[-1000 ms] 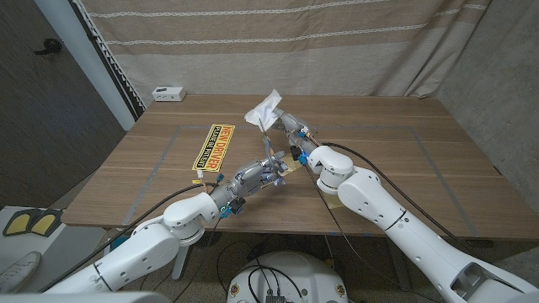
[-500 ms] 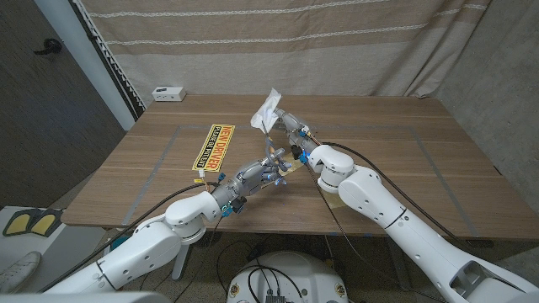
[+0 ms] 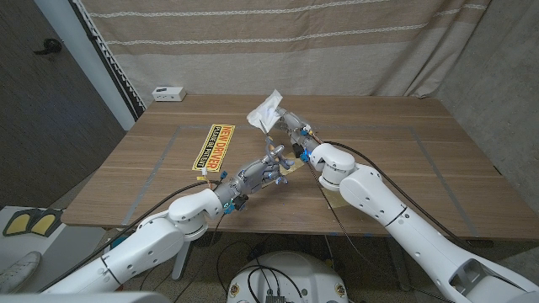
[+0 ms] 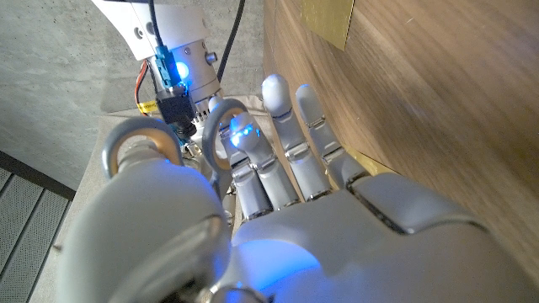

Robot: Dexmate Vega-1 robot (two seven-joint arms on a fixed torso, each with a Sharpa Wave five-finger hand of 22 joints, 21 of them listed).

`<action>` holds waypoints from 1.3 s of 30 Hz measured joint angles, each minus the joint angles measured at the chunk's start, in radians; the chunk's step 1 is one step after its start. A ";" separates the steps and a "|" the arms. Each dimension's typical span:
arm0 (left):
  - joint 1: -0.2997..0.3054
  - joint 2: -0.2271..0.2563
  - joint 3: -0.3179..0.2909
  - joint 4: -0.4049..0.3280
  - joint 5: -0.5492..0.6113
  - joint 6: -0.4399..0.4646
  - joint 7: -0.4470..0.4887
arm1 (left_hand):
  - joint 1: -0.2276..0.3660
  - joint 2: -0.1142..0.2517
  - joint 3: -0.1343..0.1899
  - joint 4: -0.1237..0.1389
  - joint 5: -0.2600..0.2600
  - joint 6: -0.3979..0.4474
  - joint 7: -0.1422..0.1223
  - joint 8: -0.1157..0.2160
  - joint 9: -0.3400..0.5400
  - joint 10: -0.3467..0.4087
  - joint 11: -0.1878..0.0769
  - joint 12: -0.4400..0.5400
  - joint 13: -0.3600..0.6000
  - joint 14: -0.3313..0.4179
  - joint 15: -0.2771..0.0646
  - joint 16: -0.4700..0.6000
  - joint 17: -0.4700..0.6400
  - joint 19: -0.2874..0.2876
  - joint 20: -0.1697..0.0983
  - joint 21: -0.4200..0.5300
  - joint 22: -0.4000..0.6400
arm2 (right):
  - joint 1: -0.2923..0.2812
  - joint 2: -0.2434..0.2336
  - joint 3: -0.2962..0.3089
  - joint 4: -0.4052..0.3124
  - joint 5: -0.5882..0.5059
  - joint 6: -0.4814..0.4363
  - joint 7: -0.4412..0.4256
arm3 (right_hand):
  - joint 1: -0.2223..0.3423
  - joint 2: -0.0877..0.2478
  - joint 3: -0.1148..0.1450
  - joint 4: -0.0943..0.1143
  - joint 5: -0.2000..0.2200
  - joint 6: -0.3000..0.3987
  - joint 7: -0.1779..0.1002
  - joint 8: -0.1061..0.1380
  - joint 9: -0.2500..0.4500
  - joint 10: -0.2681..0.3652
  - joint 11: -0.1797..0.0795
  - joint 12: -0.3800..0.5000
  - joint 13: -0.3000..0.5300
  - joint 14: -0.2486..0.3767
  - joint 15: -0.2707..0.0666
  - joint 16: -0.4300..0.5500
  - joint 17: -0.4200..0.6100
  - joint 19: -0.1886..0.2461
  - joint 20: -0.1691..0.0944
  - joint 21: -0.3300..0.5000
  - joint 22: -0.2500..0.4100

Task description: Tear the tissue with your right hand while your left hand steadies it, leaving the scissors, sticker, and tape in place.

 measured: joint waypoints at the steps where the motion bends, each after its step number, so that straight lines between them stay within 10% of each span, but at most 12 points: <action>1: -0.003 -0.001 0.001 0.001 -0.001 0.002 0.000 | -0.005 -0.005 -0.005 0.000 0.000 0.000 0.000 -0.005 -0.004 0.000 0.000 0.000 -0.001 0.000 0.000 0.000 -0.001 0.000 0.000 0.003 -0.001 | 0.001 0.000 0.000 0.001 0.001 0.000 0.001 | 0.000 0.000 0.001 -0.001 0.001 0.002 -0.002 0.000 0.000 0.000 0.000 0.000 0.000 0.000 0.000 0.000 -0.003 0.000 0.000 0.000 0.000; 22: -0.010 -0.022 0.011 0.028 -0.018 -0.012 -0.033 | 0.074 0.017 -0.056 -0.043 0.015 -0.074 -0.010 -0.096 -0.071 0.001 0.001 -0.005 -0.023 0.018 -0.007 -0.011 -0.022 0.000 0.000 0.025 -0.016 | 0.008 -0.004 0.000 -0.001 0.002 -0.004 0.003 | 0.000 0.000 0.001 -0.001 0.004 0.001 -0.001 0.000 0.000 0.009 0.002 0.000 0.005 0.000 0.000 0.012 -0.018 0.000 0.000 0.007 -0.009; 39: -0.001 -0.057 0.026 0.066 -0.051 -0.064 -0.090 | 0.114 0.037 -0.078 -0.048 0.020 -0.166 -0.034 -0.109 -0.103 -0.017 0.001 -0.017 -0.039 0.018 -0.007 -0.011 -0.017 -0.009 -0.002 0.043 -0.025 | -0.001 -0.010 -0.004 -0.023 -0.004 -0.010 -0.007 | 0.000 0.000 0.000 -0.002 0.004 0.007 0.004 0.000 0.000 0.009 0.002 -0.006 0.010 0.000 0.000 0.027 -0.031 0.000 0.000 0.016 -0.019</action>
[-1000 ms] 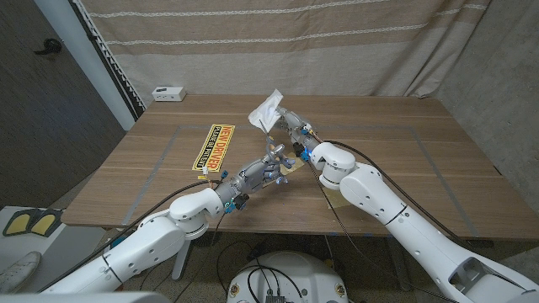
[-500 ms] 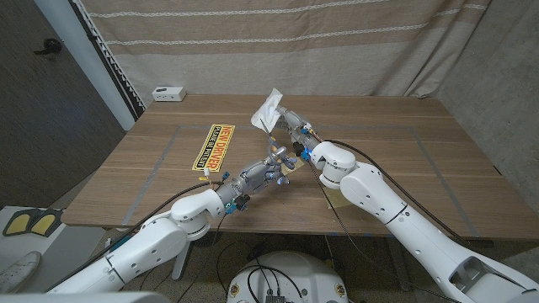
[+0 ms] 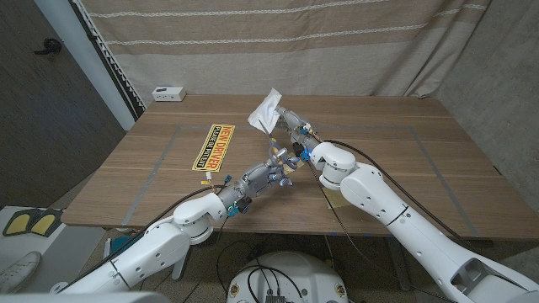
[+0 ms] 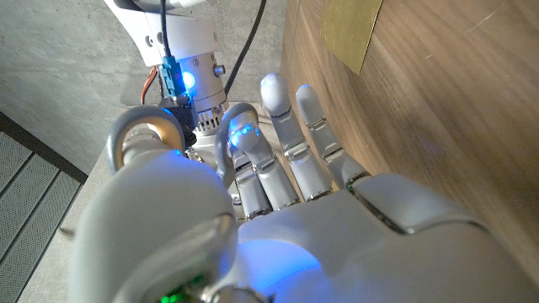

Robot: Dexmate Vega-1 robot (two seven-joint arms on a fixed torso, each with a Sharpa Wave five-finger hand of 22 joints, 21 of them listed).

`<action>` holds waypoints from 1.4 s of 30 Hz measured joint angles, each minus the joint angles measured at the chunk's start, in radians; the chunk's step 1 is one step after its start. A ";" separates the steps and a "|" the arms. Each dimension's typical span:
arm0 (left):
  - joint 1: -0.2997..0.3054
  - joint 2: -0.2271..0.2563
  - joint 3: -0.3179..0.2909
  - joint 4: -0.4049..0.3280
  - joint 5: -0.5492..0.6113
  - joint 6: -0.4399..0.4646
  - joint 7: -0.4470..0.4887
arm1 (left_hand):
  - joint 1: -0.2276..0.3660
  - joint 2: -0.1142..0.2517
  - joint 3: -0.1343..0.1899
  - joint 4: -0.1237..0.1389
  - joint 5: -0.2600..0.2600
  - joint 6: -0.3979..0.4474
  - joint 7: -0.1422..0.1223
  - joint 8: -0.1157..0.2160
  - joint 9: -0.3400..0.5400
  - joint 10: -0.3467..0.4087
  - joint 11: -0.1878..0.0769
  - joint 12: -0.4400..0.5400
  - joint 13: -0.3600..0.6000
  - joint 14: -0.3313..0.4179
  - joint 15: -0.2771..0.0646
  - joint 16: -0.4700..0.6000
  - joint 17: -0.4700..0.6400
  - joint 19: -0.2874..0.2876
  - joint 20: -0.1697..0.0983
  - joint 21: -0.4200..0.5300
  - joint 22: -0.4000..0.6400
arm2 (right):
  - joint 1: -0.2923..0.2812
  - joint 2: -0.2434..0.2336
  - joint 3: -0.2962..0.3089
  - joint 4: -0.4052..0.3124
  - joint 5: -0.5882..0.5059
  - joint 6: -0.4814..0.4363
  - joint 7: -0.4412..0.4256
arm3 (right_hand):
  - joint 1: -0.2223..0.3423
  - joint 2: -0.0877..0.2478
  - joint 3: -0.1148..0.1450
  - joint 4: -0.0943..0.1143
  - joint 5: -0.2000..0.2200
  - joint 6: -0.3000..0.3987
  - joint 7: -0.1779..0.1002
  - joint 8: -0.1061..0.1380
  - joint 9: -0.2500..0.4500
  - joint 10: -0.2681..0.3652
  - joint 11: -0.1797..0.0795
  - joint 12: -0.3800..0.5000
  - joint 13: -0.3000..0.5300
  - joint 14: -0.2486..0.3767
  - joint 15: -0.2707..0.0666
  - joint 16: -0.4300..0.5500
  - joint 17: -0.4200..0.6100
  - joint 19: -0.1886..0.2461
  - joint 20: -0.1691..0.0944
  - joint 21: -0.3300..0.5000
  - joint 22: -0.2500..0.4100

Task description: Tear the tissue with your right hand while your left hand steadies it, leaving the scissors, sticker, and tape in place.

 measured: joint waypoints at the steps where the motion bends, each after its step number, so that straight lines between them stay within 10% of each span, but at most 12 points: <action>1: 0.001 -0.004 0.002 0.005 -0.003 -0.004 -0.005 | 0.000 0.000 0.000 0.000 0.000 0.000 0.000 0.000 0.000 0.000 0.000 0.000 -0.001 0.000 0.000 0.000 0.000 0.000 0.000 0.000 0.000 | 0.000 0.000 0.000 0.000 0.000 0.000 0.000 | 0.000 0.000 0.000 0.000 0.000 0.000 0.000 0.000 0.000 0.000 0.000 0.000 0.000 0.000 0.000 0.000 0.000 0.000 0.000 0.000 0.000; 23: 0.016 -0.014 0.013 -0.004 -0.013 0.002 0.021 | -0.085 -0.085 -0.142 0.015 -0.024 0.013 0.013 0.009 -0.051 0.033 0.000 0.017 0.011 0.005 -0.002 0.014 -0.002 0.000 0.000 0.018 -0.019 | -0.003 -0.002 -0.001 -0.007 -0.006 0.003 -0.003 | 0.000 0.000 -0.001 -0.001 0.000 0.000 0.000 0.000 0.000 0.000 0.000 0.000 0.009 0.000 0.000 0.014 -0.014 0.000 0.000 0.008 -0.009; 42: 0.025 0.006 0.006 -0.046 0.032 0.021 0.080 | -0.057 -0.057 -0.130 -0.030 -0.038 0.091 0.015 0.031 -0.065 0.063 0.002 0.034 0.013 0.040 -0.015 0.024 -0.024 0.008 0.000 0.033 -0.032 | 0.003 0.006 0.003 0.011 -0.006 0.005 -0.007 | 0.000 0.000 -0.001 -0.001 0.000 0.000 0.000 0.000 0.000 0.000 0.000 0.000 0.018 0.000 0.000 0.028 -0.033 0.000 0.000 0.015 -0.018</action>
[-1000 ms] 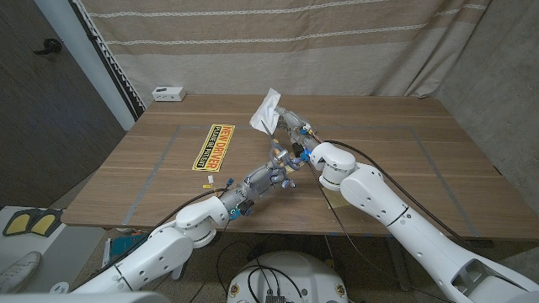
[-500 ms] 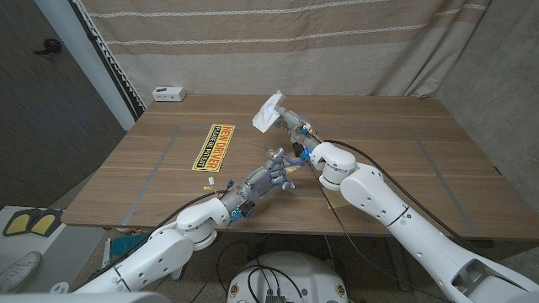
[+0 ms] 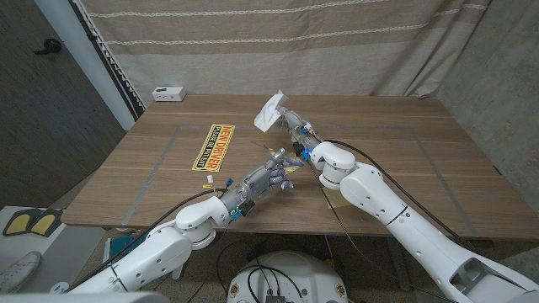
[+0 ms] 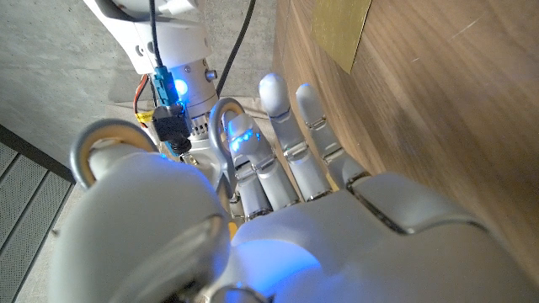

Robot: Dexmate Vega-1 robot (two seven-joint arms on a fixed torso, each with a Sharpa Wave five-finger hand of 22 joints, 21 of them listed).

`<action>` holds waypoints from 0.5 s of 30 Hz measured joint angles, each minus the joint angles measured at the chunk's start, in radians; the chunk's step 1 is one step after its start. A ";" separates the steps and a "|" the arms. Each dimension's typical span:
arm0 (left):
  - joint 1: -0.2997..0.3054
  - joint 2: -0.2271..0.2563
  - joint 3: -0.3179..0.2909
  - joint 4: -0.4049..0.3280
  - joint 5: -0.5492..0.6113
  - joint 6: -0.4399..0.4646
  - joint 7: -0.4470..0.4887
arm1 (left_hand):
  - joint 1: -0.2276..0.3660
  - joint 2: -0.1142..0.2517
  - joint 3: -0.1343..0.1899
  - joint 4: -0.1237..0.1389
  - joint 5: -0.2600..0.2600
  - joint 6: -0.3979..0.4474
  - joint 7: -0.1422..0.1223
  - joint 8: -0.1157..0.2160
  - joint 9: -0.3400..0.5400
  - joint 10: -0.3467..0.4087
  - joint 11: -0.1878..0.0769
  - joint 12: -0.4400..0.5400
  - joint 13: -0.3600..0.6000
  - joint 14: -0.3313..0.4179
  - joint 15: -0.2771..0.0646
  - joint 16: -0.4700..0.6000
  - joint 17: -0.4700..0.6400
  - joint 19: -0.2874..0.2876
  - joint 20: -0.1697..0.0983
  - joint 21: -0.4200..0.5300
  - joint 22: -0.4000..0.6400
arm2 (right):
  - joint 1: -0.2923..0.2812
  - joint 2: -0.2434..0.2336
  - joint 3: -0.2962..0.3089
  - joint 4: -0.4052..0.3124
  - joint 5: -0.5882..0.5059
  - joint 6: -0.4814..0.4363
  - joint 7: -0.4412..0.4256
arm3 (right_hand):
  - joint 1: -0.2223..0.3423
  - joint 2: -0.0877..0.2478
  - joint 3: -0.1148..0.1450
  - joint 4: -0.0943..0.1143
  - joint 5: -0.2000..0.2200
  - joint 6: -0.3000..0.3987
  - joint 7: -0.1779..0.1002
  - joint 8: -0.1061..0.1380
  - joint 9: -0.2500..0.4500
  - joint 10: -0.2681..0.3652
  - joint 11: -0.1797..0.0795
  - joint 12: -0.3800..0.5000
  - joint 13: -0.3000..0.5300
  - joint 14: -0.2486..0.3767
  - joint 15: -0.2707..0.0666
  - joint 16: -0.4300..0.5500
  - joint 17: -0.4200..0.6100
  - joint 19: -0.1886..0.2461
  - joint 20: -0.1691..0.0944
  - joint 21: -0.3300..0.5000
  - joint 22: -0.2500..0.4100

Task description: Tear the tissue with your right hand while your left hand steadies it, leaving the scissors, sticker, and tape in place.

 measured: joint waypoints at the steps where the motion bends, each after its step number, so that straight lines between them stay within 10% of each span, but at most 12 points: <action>1: 0.001 -0.001 0.000 0.000 0.000 0.000 0.000 | 0.013 0.009 0.006 -0.006 -0.003 0.007 -0.001 0.000 0.000 0.005 0.000 0.003 0.003 0.001 -0.001 0.003 0.001 0.000 0.000 0.006 0.000 | 0.000 0.000 0.000 0.000 0.000 0.000 0.000 | 0.000 0.000 0.000 0.000 0.000 0.000 0.000 0.000 0.000 0.000 0.000 0.000 0.000 0.000 0.000 0.000 0.000 0.000 0.000 0.000 -0.003; 15: 0.009 -0.037 0.000 0.026 0.039 -0.059 0.029 | 0.208 0.112 0.087 -0.072 -0.064 0.037 -0.013 -0.012 0.000 0.032 0.000 0.036 0.035 0.027 -0.018 0.049 0.036 0.011 0.000 0.044 -0.005 | 0.002 0.004 0.006 0.009 0.003 0.001 -0.006 | 0.000 0.000 0.000 0.000 0.000 0.000 0.000 0.000 0.000 0.000 0.000 0.000 -0.003 0.000 0.000 0.011 -0.009 0.000 0.000 0.001 -0.009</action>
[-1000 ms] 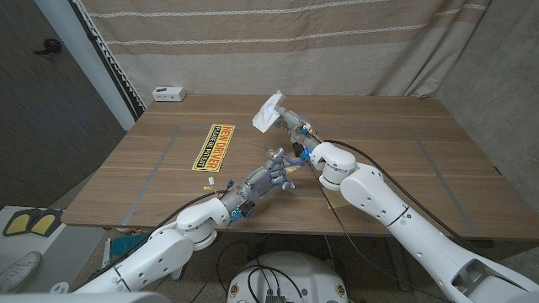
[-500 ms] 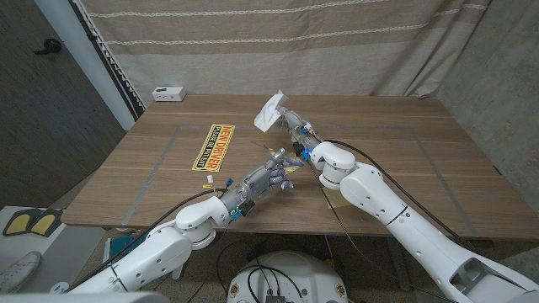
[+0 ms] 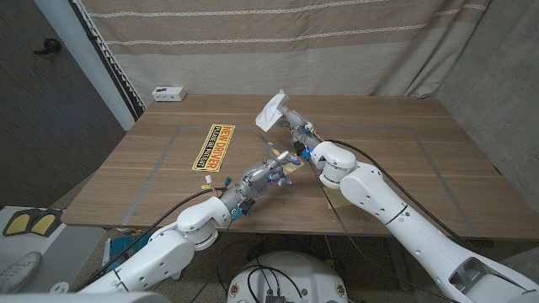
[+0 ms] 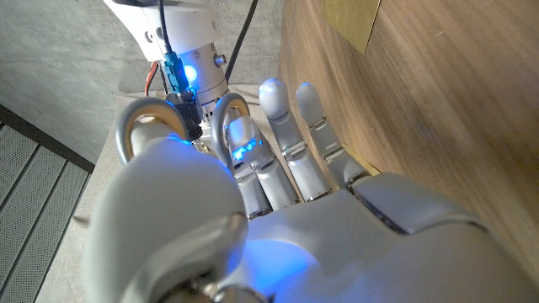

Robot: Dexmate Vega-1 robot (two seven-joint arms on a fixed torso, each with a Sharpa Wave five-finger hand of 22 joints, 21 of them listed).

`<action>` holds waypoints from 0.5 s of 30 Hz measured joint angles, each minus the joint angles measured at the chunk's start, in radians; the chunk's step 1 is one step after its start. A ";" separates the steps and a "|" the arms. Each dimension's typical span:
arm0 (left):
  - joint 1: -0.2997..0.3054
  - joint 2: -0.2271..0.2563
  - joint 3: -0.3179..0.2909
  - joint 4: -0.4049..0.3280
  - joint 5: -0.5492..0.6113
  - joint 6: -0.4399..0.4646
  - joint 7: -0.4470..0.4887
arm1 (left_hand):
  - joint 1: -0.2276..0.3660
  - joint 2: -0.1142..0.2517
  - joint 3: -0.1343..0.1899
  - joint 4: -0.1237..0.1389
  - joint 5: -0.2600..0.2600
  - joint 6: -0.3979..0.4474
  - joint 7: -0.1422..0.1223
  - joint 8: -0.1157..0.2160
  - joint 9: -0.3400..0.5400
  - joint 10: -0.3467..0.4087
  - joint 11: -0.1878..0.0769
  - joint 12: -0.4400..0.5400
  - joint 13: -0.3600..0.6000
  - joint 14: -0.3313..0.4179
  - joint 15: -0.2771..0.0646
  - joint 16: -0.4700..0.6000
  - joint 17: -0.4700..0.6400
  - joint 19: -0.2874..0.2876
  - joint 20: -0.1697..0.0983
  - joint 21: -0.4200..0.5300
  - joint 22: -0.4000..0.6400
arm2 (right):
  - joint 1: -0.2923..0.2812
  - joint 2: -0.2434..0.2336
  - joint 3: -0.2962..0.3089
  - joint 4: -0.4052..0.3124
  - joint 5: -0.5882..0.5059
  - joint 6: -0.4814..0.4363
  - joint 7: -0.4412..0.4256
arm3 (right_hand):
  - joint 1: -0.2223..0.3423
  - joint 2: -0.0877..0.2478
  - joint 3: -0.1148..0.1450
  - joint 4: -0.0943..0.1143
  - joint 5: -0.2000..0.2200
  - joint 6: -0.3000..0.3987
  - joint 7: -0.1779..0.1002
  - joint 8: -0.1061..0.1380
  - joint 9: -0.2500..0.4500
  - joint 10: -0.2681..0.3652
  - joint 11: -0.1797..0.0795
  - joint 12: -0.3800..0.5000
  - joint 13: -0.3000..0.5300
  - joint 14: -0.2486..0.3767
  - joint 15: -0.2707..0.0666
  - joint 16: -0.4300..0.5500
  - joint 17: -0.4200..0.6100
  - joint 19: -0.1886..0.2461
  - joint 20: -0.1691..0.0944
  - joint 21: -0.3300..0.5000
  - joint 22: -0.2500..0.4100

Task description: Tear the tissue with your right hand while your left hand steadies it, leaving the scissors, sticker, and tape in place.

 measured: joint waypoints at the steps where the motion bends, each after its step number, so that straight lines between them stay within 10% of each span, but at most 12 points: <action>1: 0.000 -0.001 0.000 0.001 0.000 0.000 0.000 | 0.016 0.005 0.006 -0.006 -0.007 0.000 0.000 0.000 0.000 0.000 0.000 0.000 -0.001 -0.006 0.003 0.000 0.000 0.000 0.000 0.004 -0.002 | 0.000 0.000 0.000 0.000 0.000 0.000 0.000 | 0.000 0.000 0.000 0.000 0.000 0.000 0.000 0.000 0.000 0.003 0.003 0.000 0.000 0.000 0.000 0.000 -0.002 0.000 0.000 0.004 0.000; 15: -0.001 -0.021 0.005 0.026 0.011 -0.051 -0.027 | 0.091 0.045 0.050 -0.044 -0.095 -0.023 -0.004 -0.004 0.000 -0.018 -0.006 -0.007 -0.030 -0.035 0.018 -0.004 -0.013 -0.008 0.000 0.030 -0.032 | 0.005 0.000 0.000 0.001 0.000 -0.009 -0.002 | 0.000 0.000 0.000 0.000 0.000 0.000 0.000 0.000 0.000 0.004 0.004 0.000 -0.004 0.000 0.000 0.011 -0.014 -0.009 0.002 0.007 -0.006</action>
